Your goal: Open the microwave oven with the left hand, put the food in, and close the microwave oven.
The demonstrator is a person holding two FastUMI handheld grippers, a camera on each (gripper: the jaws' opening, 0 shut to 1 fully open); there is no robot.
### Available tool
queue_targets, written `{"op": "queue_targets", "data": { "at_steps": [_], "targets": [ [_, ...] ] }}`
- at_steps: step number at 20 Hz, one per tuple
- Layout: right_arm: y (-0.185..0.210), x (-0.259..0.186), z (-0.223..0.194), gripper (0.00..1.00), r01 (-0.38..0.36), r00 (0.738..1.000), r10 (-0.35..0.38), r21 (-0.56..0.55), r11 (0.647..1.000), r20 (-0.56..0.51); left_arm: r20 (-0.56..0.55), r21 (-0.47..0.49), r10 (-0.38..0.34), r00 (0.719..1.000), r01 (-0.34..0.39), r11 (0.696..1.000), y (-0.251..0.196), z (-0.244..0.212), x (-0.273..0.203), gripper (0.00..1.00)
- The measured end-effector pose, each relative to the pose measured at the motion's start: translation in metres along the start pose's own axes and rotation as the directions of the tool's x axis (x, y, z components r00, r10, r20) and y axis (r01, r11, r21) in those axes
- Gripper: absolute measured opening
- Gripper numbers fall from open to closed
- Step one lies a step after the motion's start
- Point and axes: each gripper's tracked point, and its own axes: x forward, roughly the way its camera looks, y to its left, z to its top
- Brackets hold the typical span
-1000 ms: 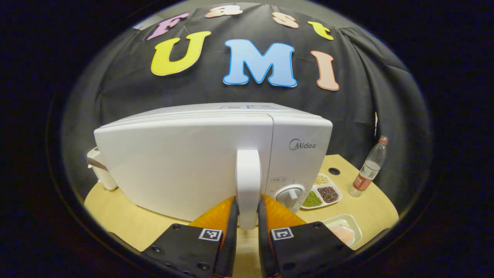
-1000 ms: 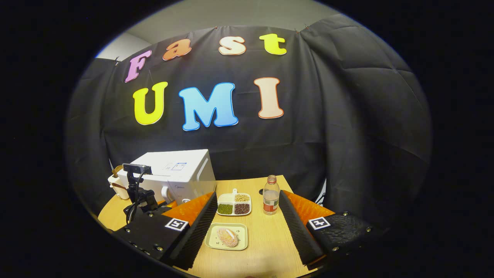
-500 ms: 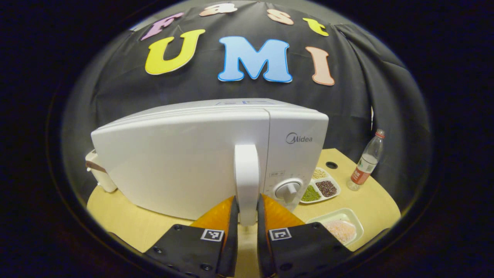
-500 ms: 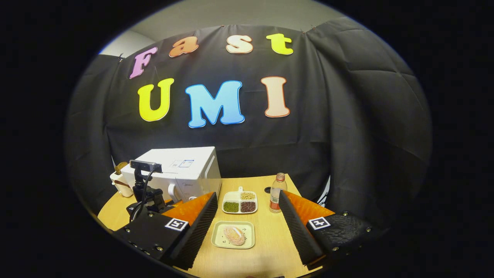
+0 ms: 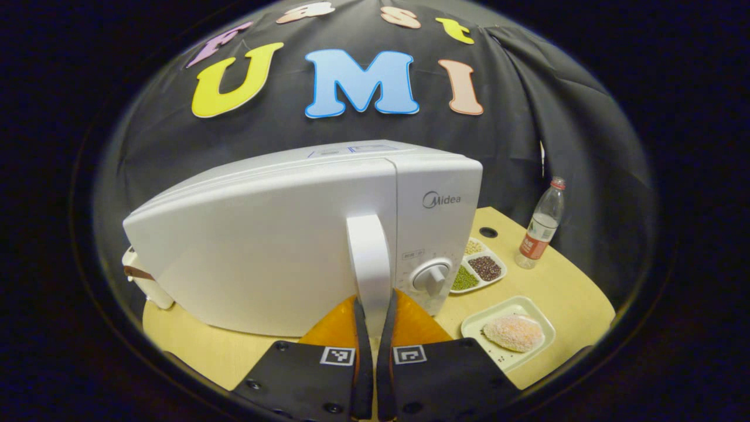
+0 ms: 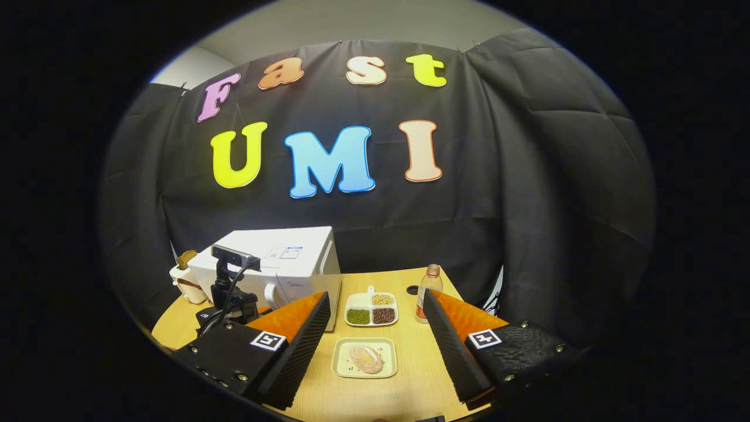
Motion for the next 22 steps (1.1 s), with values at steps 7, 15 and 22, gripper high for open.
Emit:
{"op": "queue_targets", "data": {
  "at_steps": [7, 15, 22],
  "targets": [
    [0.009, -0.009, -0.002, 0.97, 0.011, 1.0, -0.011, -0.003, 1.0, 0.004, 0.014, 0.035, -0.096, 0.995, 0.096, 0.995, 0.001, -0.037, -0.072, 0.1],
    [0.064, -0.015, -0.005, 0.97, -0.103, 0.995, 0.104, -0.03, 0.994, 0.006, -0.039, 0.127, -0.205, 0.978, 0.208, 0.97, 0.021, -0.07, -0.133, 0.1],
    [0.111, -0.026, -0.013, 0.97, -0.155, 0.988, 0.155, -0.025, 0.988, 0.0, -0.107, 0.18, -0.296, 0.949, 0.311, 0.933, 0.056, -0.101, -0.192, 0.1]
  ]
}}
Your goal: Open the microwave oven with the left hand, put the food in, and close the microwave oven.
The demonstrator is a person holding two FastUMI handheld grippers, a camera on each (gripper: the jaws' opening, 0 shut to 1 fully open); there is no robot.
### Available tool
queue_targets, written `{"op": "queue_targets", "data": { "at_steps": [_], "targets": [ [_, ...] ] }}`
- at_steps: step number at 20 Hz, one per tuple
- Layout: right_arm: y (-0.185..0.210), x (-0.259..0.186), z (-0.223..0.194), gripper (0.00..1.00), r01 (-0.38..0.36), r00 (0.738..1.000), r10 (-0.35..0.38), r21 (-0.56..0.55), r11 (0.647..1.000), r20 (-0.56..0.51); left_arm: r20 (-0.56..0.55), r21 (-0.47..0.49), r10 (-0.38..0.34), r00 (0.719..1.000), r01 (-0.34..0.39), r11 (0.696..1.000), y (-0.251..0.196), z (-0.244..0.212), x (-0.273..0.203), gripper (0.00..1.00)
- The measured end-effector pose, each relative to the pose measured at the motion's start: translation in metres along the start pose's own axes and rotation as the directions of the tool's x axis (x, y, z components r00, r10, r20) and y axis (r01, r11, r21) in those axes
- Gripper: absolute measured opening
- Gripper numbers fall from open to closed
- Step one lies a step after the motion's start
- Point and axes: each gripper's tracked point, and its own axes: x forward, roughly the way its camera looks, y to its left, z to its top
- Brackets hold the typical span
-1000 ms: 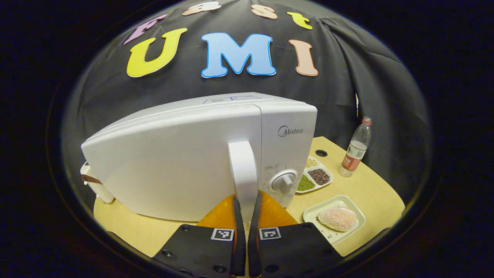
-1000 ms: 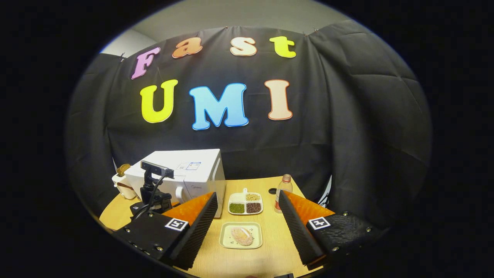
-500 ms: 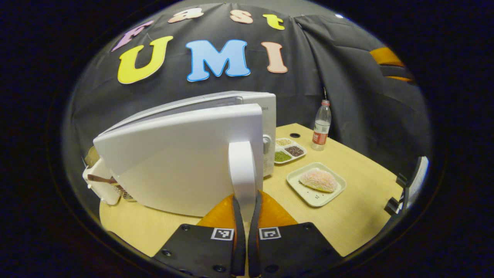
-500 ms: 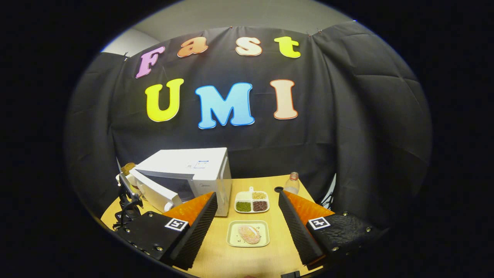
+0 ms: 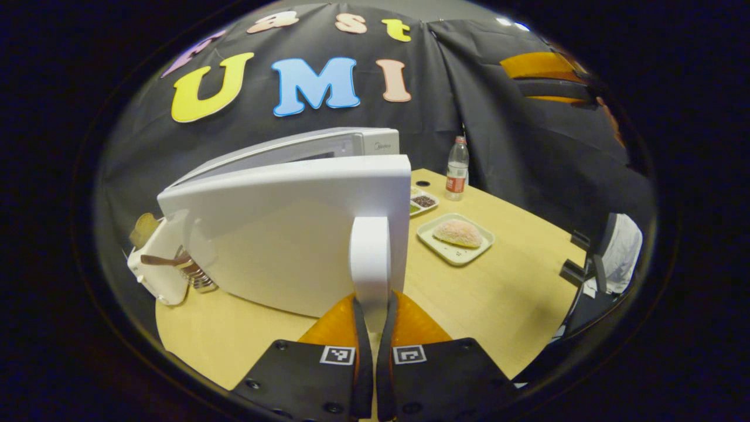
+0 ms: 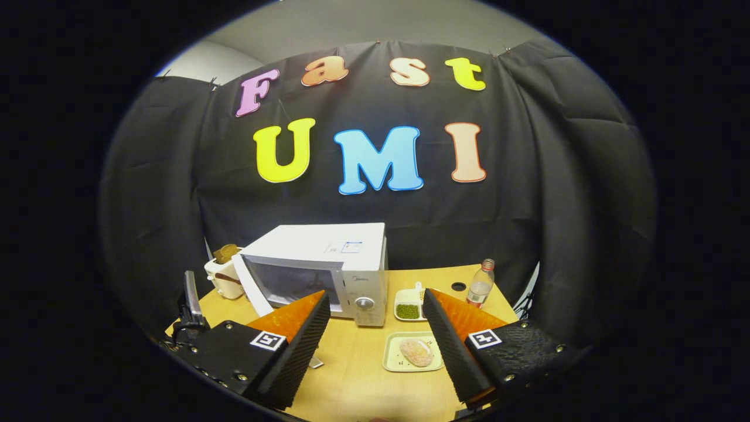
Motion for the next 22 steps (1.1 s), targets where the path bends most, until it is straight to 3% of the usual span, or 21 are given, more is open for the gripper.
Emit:
{"op": "queue_targets", "data": {
  "at_steps": [10, 19, 22],
  "targets": [
    [0.037, 0.002, -0.02, 0.97, 0.021, 1.0, -0.021, 0.016, 1.0, -0.018, -0.04, -0.026, -0.045, 0.998, 0.044, 0.999, 0.044, -0.055, -0.079, 0.1],
    [0.046, 0.014, -0.016, 0.97, 0.072, 0.997, -0.072, -0.001, 0.997, -0.013, -0.032, -0.118, 0.057, 0.998, -0.06, 0.991, 0.105, -0.095, -0.135, 0.1],
    [0.05, 0.022, -0.011, 0.97, 0.08, 0.997, -0.08, 0.002, 0.997, -0.004, -0.022, -0.133, 0.058, 0.998, -0.06, 0.989, 0.119, -0.104, -0.145, 0.09]
  ]
}}
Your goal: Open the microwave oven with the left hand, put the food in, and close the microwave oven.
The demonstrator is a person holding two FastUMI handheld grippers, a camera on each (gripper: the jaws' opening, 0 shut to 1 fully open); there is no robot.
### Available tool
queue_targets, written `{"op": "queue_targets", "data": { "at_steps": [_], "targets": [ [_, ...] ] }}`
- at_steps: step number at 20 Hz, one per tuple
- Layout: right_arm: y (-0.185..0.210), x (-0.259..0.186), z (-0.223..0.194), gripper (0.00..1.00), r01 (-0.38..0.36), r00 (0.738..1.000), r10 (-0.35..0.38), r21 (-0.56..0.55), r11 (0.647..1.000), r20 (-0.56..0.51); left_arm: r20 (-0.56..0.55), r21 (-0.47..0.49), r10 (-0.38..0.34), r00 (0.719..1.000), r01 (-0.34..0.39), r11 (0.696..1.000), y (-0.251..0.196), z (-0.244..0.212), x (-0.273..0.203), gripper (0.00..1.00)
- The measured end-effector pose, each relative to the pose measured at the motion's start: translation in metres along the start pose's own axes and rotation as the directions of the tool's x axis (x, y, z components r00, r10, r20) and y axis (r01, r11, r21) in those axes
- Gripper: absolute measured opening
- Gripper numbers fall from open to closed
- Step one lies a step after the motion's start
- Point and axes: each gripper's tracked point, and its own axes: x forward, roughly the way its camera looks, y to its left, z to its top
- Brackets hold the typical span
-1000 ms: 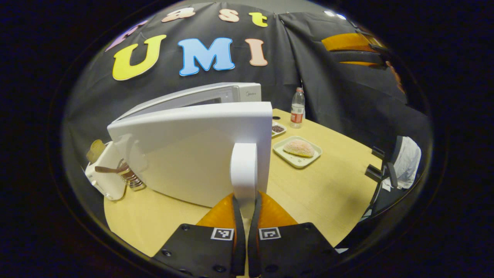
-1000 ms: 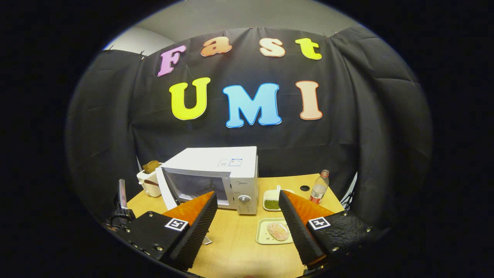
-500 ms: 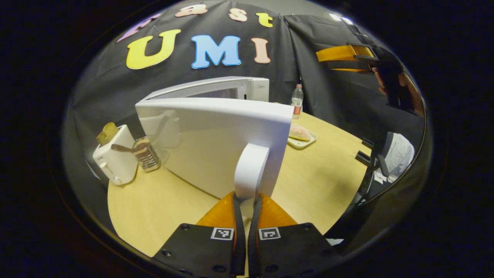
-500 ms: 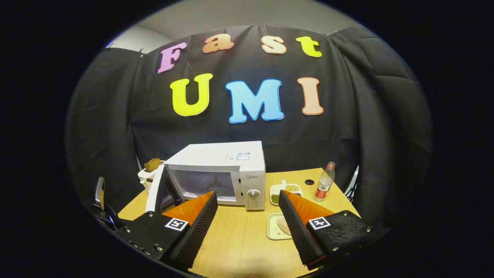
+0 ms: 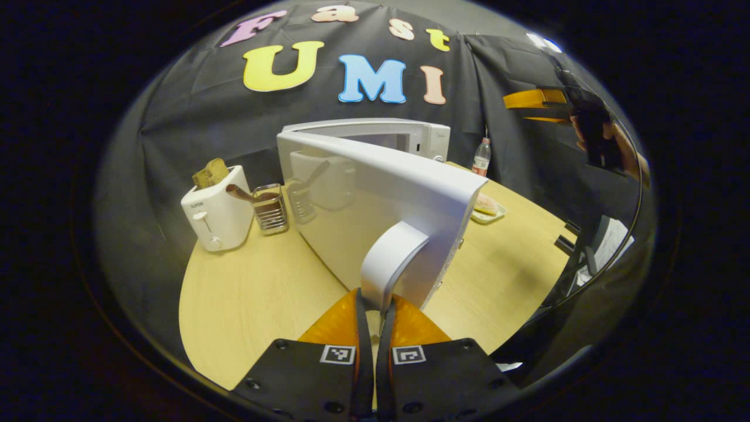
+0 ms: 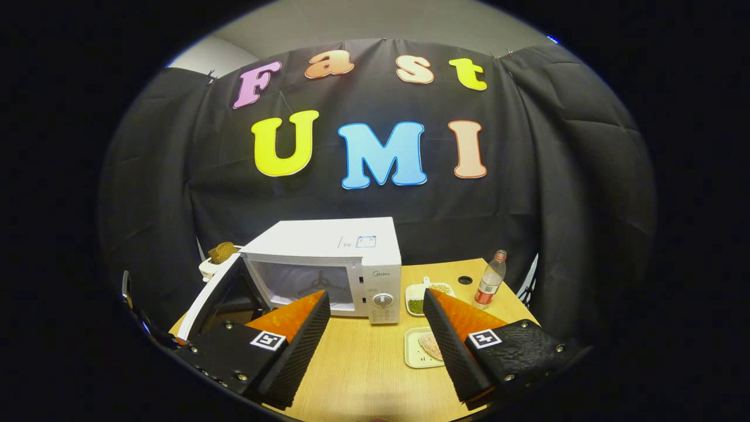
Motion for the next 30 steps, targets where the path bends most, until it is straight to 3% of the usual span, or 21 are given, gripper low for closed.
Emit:
{"op": "queue_targets", "data": {
  "at_steps": [4, 8, 13, 16, 18, 21, 23, 30],
  "targets": [
    [0.003, 0.011, -0.004, 0.97, -0.005, 1.0, 0.005, -0.018, 1.0, -0.003, -0.014, 0.017, 0.018, 1.0, -0.017, 1.0, 0.028, -0.009, -0.012, 0.09],
    [-0.017, 0.034, -0.047, 0.98, 0.035, 0.996, -0.037, -0.026, 0.999, -0.078, -0.022, 0.028, 0.059, 0.998, -0.058, 0.998, 0.058, -0.015, -0.023, 0.12],
    [-0.047, 0.061, -0.099, 0.98, 0.074, 0.978, -0.075, -0.009, 0.997, -0.193, -0.016, 0.002, 0.145, 0.989, -0.145, 0.989, 0.089, -0.018, -0.03, 0.07],
    [-0.065, 0.075, -0.122, 0.97, 0.088, 0.963, -0.086, -0.003, 0.996, -0.255, -0.018, -0.046, 0.145, 0.989, -0.146, 0.988, 0.085, -0.019, -0.029, 0.16],
    [-0.076, 0.082, -0.135, 0.98, 0.088, 0.954, -0.091, -0.022, 0.996, -0.285, -0.014, -0.064, 0.183, 0.983, -0.184, 0.981, 0.089, -0.02, -0.032, 0.24],
    [-0.082, 0.096, -0.15, 0.98, 0.063, 0.942, -0.075, -0.046, 0.997, -0.327, -0.025, -0.102, 0.18, 0.983, -0.181, 0.978, 0.08, -0.019, -0.027, 0.99],
    [-0.088, 0.103, -0.159, 0.98, 0.05, 0.934, -0.06, -0.038, 0.998, -0.353, -0.04, -0.066, 0.212, 0.976, -0.214, 0.975, 0.079, -0.024, -0.027, 0.96],
    [-0.11, 0.122, -0.169, 0.98, 0.002, 0.921, -0.016, -0.037, 0.999, -0.39, -0.078, -0.096, 0.321, 0.944, -0.328, 0.94, 0.079, -0.028, -0.048, 0.96]
  ]
}}
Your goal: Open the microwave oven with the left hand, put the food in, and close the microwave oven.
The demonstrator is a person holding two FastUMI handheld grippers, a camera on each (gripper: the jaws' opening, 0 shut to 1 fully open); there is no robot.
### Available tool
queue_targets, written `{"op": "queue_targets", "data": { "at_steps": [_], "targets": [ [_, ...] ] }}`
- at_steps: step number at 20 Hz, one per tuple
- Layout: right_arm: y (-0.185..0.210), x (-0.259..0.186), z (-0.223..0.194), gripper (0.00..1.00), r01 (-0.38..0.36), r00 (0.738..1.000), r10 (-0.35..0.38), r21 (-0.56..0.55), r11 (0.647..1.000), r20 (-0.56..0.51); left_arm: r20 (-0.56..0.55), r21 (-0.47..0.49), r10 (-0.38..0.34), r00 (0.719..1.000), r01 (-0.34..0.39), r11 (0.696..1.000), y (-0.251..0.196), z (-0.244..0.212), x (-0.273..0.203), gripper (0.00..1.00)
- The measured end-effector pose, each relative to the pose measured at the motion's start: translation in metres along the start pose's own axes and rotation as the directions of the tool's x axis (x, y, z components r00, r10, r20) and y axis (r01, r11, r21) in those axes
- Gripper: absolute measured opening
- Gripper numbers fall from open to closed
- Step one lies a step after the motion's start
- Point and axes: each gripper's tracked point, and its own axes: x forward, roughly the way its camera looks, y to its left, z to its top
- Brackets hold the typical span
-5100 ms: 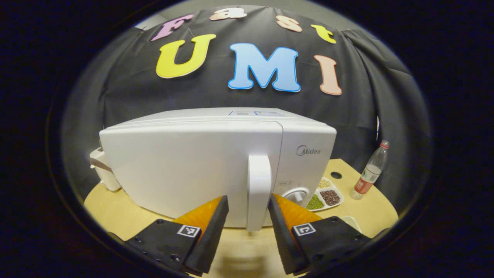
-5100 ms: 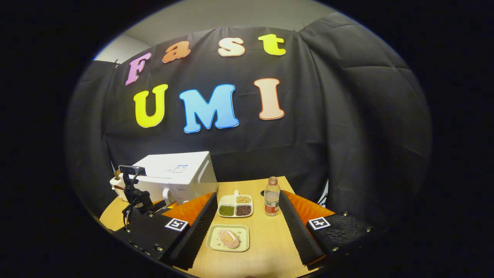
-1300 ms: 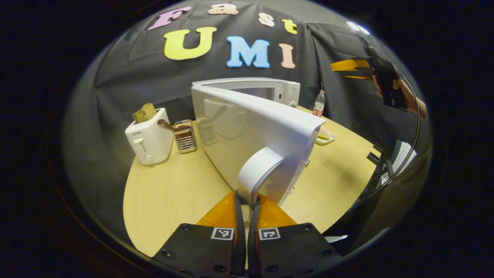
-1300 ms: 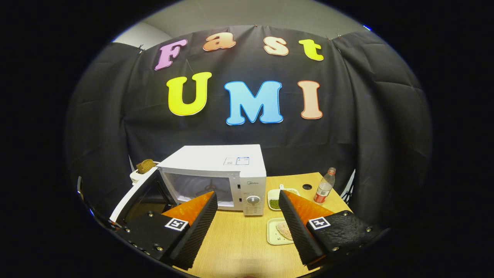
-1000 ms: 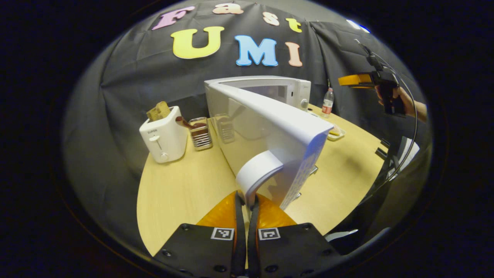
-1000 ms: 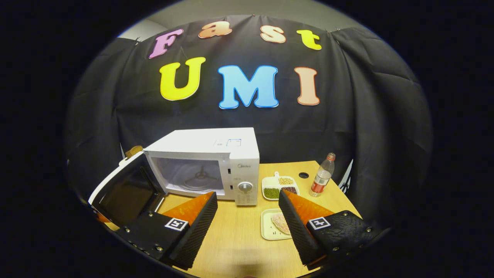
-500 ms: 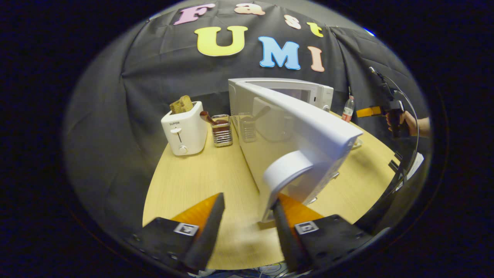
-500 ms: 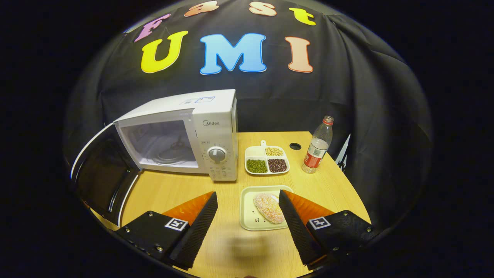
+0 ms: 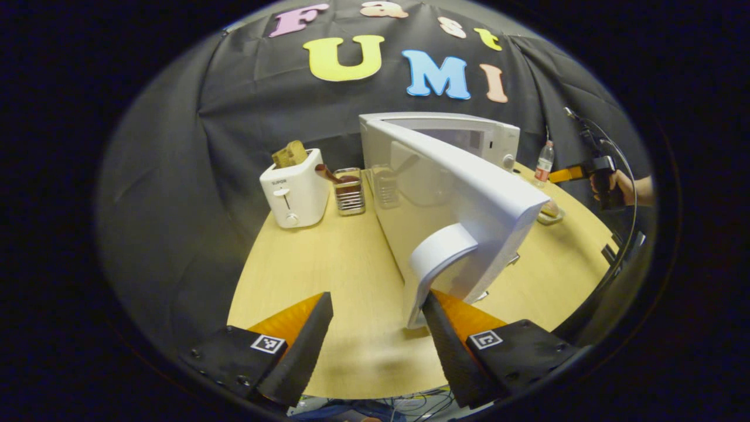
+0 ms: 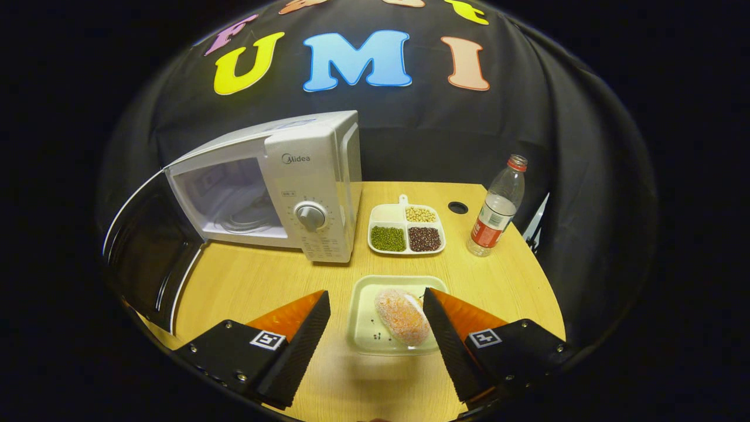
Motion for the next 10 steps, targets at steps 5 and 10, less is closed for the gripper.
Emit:
{"op": "queue_targets", "data": {
  "at_steps": [5, 10],
  "targets": [
    [-0.013, 0.02, -0.017, 0.98, -0.043, 0.997, 0.041, -0.037, 0.998, -0.064, -0.007, -0.036, 0.096, 0.995, -0.097, 0.995, 0.005, -0.007, -0.023, 1.0],
    [-0.028, 0.042, -0.039, 0.98, -0.078, 0.988, 0.069, -0.06, 0.995, -0.137, 0.112, -0.071, 0.215, 0.97, -0.208, 0.976, -0.017, 0.041, -0.083, 0.98]
  ]
}}
